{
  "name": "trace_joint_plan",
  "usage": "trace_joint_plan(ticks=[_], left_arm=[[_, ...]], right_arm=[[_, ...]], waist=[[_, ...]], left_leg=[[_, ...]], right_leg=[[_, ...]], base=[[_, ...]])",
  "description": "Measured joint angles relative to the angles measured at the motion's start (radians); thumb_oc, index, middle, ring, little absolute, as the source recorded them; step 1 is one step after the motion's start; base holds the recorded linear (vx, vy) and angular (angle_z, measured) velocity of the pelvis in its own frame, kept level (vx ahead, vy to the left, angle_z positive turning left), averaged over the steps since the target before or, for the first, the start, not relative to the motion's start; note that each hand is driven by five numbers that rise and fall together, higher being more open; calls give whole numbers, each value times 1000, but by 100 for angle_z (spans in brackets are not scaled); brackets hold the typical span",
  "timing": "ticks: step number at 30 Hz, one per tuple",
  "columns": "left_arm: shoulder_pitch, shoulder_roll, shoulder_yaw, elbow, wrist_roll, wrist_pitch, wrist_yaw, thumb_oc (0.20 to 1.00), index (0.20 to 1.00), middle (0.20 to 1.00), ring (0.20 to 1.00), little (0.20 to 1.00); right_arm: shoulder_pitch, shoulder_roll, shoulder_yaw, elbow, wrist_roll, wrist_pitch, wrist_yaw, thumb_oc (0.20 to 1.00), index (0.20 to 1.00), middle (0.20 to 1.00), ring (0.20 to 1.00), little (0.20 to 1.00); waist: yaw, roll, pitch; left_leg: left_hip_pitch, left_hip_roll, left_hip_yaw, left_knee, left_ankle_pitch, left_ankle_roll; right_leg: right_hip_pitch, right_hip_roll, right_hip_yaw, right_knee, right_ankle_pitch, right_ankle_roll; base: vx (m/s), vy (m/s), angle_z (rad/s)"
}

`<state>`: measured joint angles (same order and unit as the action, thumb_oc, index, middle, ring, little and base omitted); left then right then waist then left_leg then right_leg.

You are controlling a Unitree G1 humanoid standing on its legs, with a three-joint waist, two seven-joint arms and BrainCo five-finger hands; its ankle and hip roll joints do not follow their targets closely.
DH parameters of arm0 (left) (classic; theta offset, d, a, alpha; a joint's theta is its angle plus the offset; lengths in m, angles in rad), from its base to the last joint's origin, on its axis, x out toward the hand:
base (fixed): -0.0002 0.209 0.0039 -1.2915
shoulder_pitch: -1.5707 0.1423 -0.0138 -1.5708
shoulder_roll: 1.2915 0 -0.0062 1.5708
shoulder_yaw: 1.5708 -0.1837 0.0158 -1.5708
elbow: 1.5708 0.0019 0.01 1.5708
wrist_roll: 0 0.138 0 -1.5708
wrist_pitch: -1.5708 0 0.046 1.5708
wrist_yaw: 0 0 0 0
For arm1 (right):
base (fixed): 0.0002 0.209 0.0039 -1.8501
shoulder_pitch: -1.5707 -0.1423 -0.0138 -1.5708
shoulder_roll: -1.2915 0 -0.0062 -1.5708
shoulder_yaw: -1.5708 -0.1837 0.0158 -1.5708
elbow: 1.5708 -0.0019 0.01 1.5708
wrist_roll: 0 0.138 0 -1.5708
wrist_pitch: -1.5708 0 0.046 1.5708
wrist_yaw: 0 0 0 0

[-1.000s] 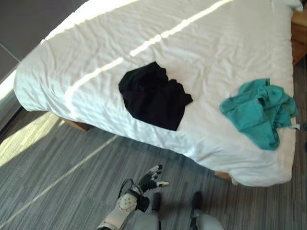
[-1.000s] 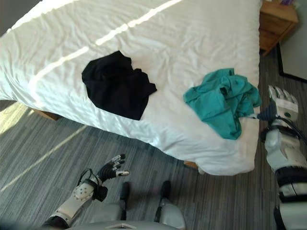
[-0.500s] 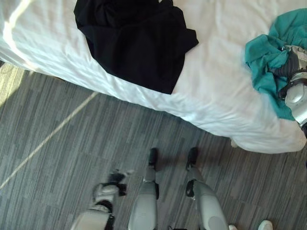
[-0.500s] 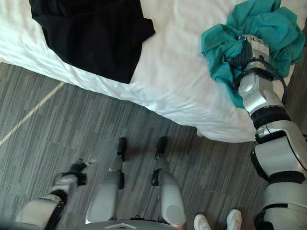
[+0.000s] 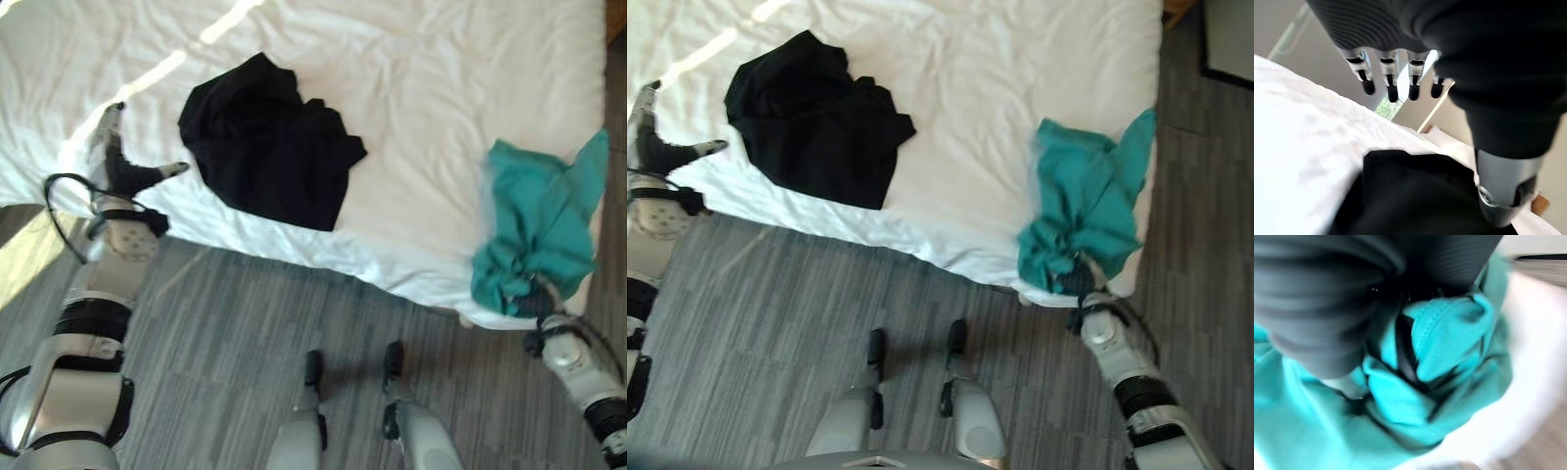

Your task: Pick up bed clothes into laundry basket.

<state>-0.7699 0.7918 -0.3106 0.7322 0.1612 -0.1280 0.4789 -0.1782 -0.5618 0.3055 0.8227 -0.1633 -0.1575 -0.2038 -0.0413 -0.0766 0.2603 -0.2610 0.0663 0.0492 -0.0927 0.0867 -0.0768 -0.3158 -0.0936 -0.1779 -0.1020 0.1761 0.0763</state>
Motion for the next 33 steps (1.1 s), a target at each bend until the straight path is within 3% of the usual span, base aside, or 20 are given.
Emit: trace_joint_plan(ticks=[4,9,10,11,16,19,20,21,22,23,24,26,27,28,29,30,31,32,33], left_arm=[[-93,-97,-79,163,66,58,9,1000,1000,1000,1000,1000],[-309,-139,-158,419,86,109,15,1000,1000,1000,1000,1000],[-346,-133,-165,441,86,115,11,438,438,438,438,438],[-364,-131,-165,447,86,116,8,200,200,200,200,200],[-466,-100,-193,536,77,115,-7,200,200,200,200,200],[-484,-67,-190,460,52,120,-14,200,200,200,200,200],[-438,-52,-152,327,30,133,-7,200,200,200,200,200],[-310,-38,-83,71,15,123,18,200,200,200,200,200],[-227,-41,-25,-81,8,123,27,200,200,200,200,200],[-143,-107,-7,-233,12,91,53,200,200,200,200,200],[-96,-196,-46,-280,14,79,56,200,200,200,200,200],[-18,-268,-89,-343,13,78,31,200,200,200,200,200],[43,-302,-93,-420,16,60,10,200,200,200,200,200],[32,-365,-117,-439,18,38,-9,200,200,200,200,200],[22,-424,-126,-451,14,36,-15,200,200,200,200,200],[25,-452,-161,-475,20,28,-33,200,200,200,200,200],[43,-441,-168,-490,21,15,-41,200,200,200,200,200],[47,-463,-187,-478,21,16,-55,200,200,200,200,200],[53,-471,-186,-459,20,17,-62,200,200,200,200,200]], right_arm=[[103,99,82,45,1,43,54,200,200,200,200,200],[179,125,128,9,38,39,88,200,200,200,200,200],[167,124,127,6,58,36,91,200,200,200,200,200],[160,123,124,2,64,35,91,200,200,200,200,200],[103,106,110,-51,106,13,99,200,200,200,200,200],[115,105,87,-92,125,1,99,200,200,200,200,200],[113,109,89,-101,124,1,100,200,200,200,200,200],[103,120,95,-101,122,4,101,200,200,200,200,200],[100,122,98,-96,121,4,101,200,200,200,200,200],[92,108,101,-98,119,2,102,200,200,200,200,200],[75,90,96,-95,114,8,102,200,200,200,200,200],[69,61,63,-130,94,20,100,200,200,200,200,200],[87,51,-4,-194,86,16,96,200,200,200,200,200],[134,49,-79,-277,85,16,85,200,200,200,200,200],[195,39,-159,-385,84,15,86,200,200,200,200,200],[220,32,-178,-422,79,7,87,200,200,200,200,200],[214,27,-180,-445,75,1,83,200,200,200,200,200],[237,31,-193,-489,72,4,83,200,200,200,200,200],[259,25,-185,-546,64,-1,83,200,200,200,200,200]], waist=[[-53,2,3],[-100,5,40],[-97,4,45],[-100,2,48],[-122,-2,81],[-127,-3,84],[-121,-9,93],[-92,-45,121],[-70,-67,135],[-33,-105,174],[-13,-131,202],[-25,-115,192],[-45,-74,165],[-85,-69,158],[-103,-47,148],[-135,-68,134],[-129,-74,131],[-152,-79,128],[-156,-79,128]], left_leg=[[-21,-3,26,-1,0,1],[-37,-1,36,-3,1,1],[-48,-1,46,-5,-1,-2],[-54,-1,51,-5,-1,-2],[-66,-1,69,0,4,5],[-61,-4,85,0,2,5],[-42,-13,76,0,-3,13],[14,-14,77,10,-18,7],[24,-16,44,51,-45,4],[30,-33,-58,180,-88,-27],[28,-61,-177,349,-144,-41],[56,-62,-245,434,-222,-33],[105,-38,-255,396,-311,-27],[108,-46,-242,396,-355,-11],[92,-42,-178,382,-334,11],[111,-84,-131,351,-317,37],[148,-79,-71,301,-294,40],[153,-111,-23,320,-301,60],[164,-107,17,338,-321,80]], right_leg=[[-34,-2,24,0,3,2],[-55,2,33,0,10,-1],[-71,2,41,0,12,2],[-80,2,48,0,15,2],[-101,5,66,0,22,3],[-106,5,81,1,34,0],[-96,18,95,1,45,5],[-72,27,137,9,49,6],[-72,27,171,38,48,5],[-41,16,220,71,39,-1],[21,-14,271,78,5,15],[59,4,322,84,-26,35],[58,28,340,86,-23,41],[39,9,361,85,12,50],[33,-15,342,87,5,67],[2,-36,344,94,39,85],[-20,-45,321,97,81,81],[-26,-33,283,98,135,52],[-41,-30,240,91,179,79]], base=[[-22,13,-19],[-49,3,-6],[-44,1,-16],[-61,-1,-14],[-32,41,-8],[45,173,-19],[28,231,-59],[-126,122,-90],[-220,226,-120],[-176,311,-104],[-54,437,-105],[-130,501,-107],[-277,397,-102],[-402,472,-58],[-211,192,-27],[-354,309,-72],[-303,170,-122],[-427,255,-169],[-374,198,-157]])
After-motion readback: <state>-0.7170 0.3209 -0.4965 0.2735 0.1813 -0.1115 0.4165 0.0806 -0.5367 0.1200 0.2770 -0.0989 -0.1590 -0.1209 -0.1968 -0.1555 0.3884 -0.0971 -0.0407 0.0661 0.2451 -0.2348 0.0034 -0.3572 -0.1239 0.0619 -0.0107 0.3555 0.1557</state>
